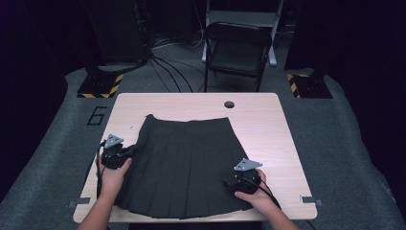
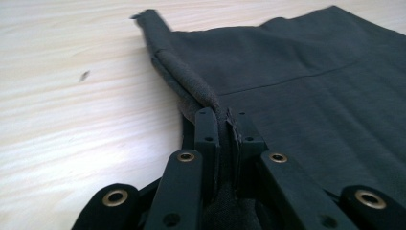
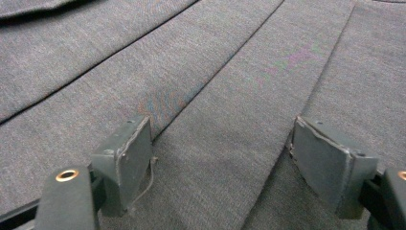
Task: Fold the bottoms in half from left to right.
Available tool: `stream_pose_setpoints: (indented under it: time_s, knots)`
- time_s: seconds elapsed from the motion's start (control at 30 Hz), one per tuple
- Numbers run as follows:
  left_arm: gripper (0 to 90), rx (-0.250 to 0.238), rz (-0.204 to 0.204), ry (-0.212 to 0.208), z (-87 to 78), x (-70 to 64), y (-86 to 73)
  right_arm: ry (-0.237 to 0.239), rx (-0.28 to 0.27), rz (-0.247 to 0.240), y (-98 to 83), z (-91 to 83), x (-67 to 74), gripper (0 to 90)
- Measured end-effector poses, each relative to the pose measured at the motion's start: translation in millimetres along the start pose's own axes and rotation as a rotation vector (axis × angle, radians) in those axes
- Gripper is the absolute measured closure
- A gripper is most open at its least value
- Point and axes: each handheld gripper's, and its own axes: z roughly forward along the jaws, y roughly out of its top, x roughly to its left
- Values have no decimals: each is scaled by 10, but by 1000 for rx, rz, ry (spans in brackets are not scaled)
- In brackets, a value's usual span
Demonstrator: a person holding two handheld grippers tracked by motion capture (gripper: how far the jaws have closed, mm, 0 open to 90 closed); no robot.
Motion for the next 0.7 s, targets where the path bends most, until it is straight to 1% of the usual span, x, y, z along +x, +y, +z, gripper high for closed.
stream_pose_setpoints:
  time_s: [0.03,0.07,0.1,0.17,0.33,0.37,0.4,0.43,0.47,0.5,0.53,0.57,0.6,0.63,0.67,0.7]
  knots:
    - [835,0,0,0,0,0,0,0,0,0,0,0,0,218]
    - [835,-5,18,-13,-9,-74,76,0,0,0,0,0,0,218]
    - [835,-5,18,-13,-9,-74,76,0,0,0,0,0,0,217]
    - [836,-3,37,-32,-19,-154,158,0,0,0,0,0,0,217]
    - [836,-17,72,-97,-14,-389,312,0,0,0,0,0,0,217]
    - [836,-29,75,-121,13,-489,342,0,0,0,0,0,0,218]
    - [837,-28,83,-141,26,-528,357,0,0,0,0,0,0,218]
    - [837,-28,83,-141,26,-528,357,0,0,0,0,0,0,217]
    - [837,-27,88,-152,42,-574,367,0,0,0,0,0,0,217]
    - [837,-27,101,-173,86,-665,385,0,0,0,0,0,0,218]
    - [837,-25,102,-185,109,-713,391,0,0,0,0,0,0,217]
    - [838,-25,102,-185,109,-713,391,0,0,0,0,0,0,218]
    - [838,-27,104,-196,134,-760,396,0,0,0,0,0,0,218]
    - [838,-27,103,-209,159,-814,399,0,0,0,0,0,0,217]
    - [838,-27,112,-229,211,-914,405,0,0,0,0,0,0,217]
    - [839,-30,113,-237,241,-968,404,0,0,0,0,0,-1,218]
